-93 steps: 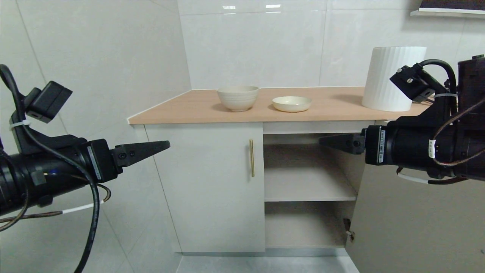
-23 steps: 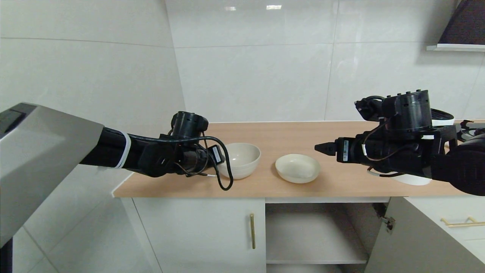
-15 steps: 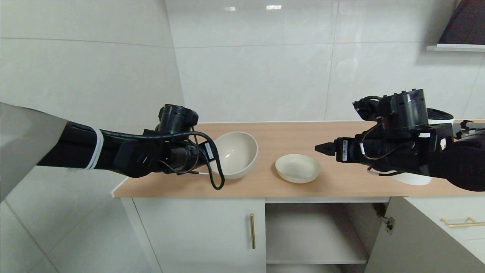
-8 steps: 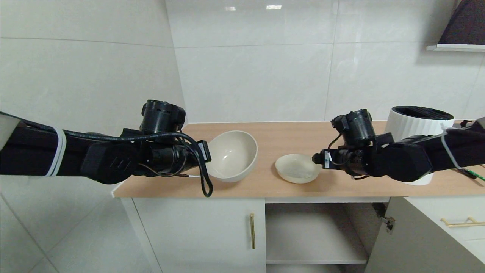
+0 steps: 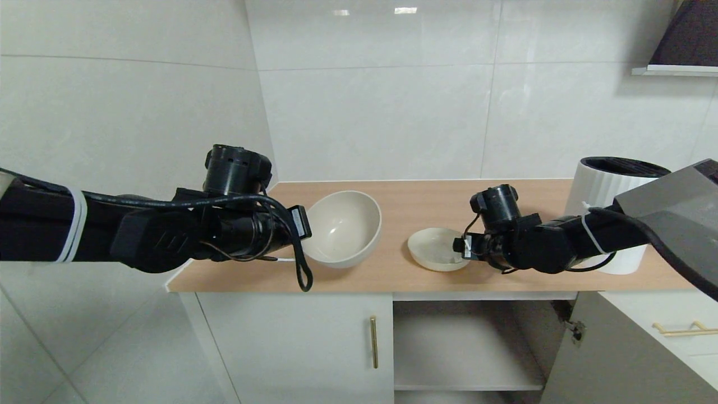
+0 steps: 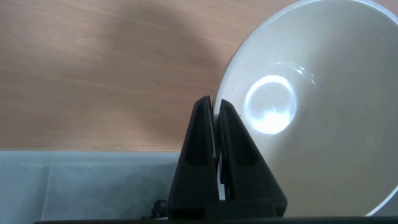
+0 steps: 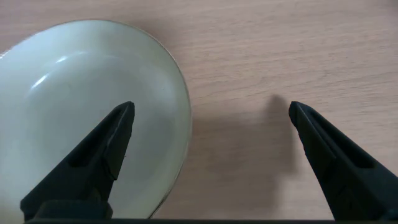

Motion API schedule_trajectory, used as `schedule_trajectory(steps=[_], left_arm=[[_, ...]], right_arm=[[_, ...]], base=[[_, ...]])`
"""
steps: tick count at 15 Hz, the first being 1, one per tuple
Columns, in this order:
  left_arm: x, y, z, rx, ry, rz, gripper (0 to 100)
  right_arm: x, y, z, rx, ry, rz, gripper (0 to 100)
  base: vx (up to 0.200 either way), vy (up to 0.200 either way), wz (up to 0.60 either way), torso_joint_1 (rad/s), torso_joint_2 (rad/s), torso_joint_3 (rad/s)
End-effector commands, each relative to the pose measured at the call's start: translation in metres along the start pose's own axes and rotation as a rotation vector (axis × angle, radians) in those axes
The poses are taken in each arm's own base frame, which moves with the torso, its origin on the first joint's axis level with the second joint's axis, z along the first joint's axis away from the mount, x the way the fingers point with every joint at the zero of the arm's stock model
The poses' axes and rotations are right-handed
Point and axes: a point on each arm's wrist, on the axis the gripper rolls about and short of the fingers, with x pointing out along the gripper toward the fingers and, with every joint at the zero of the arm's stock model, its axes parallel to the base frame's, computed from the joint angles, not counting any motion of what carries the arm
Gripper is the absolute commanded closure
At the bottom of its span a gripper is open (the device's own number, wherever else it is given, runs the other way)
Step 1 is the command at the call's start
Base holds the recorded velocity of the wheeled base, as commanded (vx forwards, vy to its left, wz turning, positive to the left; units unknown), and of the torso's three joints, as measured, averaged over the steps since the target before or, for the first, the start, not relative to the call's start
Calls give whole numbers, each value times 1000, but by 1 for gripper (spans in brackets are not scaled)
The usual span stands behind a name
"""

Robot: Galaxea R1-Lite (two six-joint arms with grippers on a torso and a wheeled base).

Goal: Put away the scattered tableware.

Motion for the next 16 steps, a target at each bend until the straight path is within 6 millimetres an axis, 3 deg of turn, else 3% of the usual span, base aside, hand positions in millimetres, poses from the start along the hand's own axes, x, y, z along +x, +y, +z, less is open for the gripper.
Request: schedule_trajectory(steps=[1, 4, 5, 10, 13, 16], left_arm=[[0, 0, 0, 0, -1, 0, 100], [0, 0, 0, 0, -1, 0, 100], [0, 0, 0, -1, 0, 1, 100], [0, 0, 0, -1, -1, 0, 100], [-6, 2, -2, 0, 5, -1, 100], [-26, 5, -8, 0, 28, -45, 100]], right_arm=[[3, 0, -2, -1, 5, -2, 0], [0, 0, 0, 7, -1, 2, 0], [0, 0, 0, 13, 0, 3, 100], [-4, -1, 2, 15, -3, 6, 100], [-46, -11, 20, 33, -32, 87, 100], [-89, -23, 31, 46, -46, 202, 100]], base=[[0, 0, 0, 0, 0, 0], [0, 0, 0, 0, 0, 0], [0, 0, 0, 0, 0, 0], [0, 0, 0, 0, 0, 0], [0, 0, 0, 0, 0, 0], [0, 0, 0, 0, 0, 0]])
